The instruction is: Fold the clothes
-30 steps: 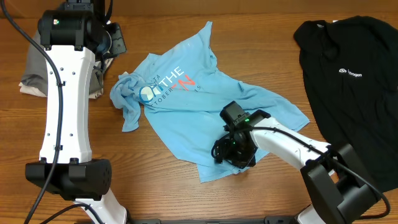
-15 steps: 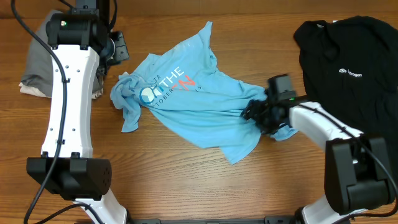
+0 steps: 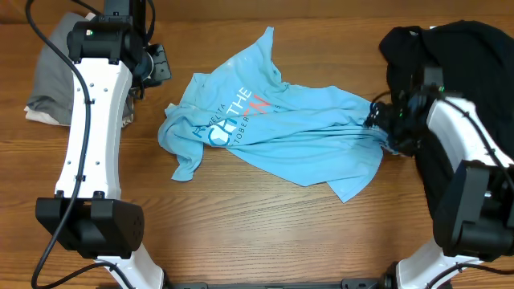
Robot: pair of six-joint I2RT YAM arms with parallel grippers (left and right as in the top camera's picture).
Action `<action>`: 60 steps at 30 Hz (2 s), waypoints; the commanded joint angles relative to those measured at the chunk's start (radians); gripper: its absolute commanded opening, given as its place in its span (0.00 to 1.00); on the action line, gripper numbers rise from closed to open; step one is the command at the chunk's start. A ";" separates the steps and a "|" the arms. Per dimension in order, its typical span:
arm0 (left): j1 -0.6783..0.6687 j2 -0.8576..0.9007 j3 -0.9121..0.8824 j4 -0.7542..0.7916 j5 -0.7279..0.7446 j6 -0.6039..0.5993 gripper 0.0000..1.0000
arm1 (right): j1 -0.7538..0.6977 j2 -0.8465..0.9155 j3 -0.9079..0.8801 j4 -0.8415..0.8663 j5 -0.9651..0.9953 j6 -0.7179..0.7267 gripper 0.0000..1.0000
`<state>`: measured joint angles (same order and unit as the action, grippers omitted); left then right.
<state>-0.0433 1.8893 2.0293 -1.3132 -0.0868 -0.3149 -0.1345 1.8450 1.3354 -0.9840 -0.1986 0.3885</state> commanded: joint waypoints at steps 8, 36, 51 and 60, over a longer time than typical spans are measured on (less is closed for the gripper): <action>0.004 -0.001 -0.005 -0.199 0.034 -0.004 0.04 | 0.058 -0.193 0.180 -0.385 -0.027 -0.026 0.95; -0.078 -0.031 -0.372 -0.010 -0.074 -0.145 0.27 | 0.382 -0.307 -0.584 0.175 0.123 0.422 0.67; -0.078 -0.031 -0.372 -0.006 -0.078 -0.142 0.28 | 0.382 -0.276 -0.716 0.325 0.133 0.447 0.32; -0.078 -0.031 -0.372 -0.022 -0.078 -0.142 0.27 | 0.375 -0.281 -0.692 0.283 0.138 0.445 0.04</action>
<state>-0.1223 1.8774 1.6619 -1.3281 -0.1539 -0.4507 0.2428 1.5055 0.6807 -0.6655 -0.0631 0.8337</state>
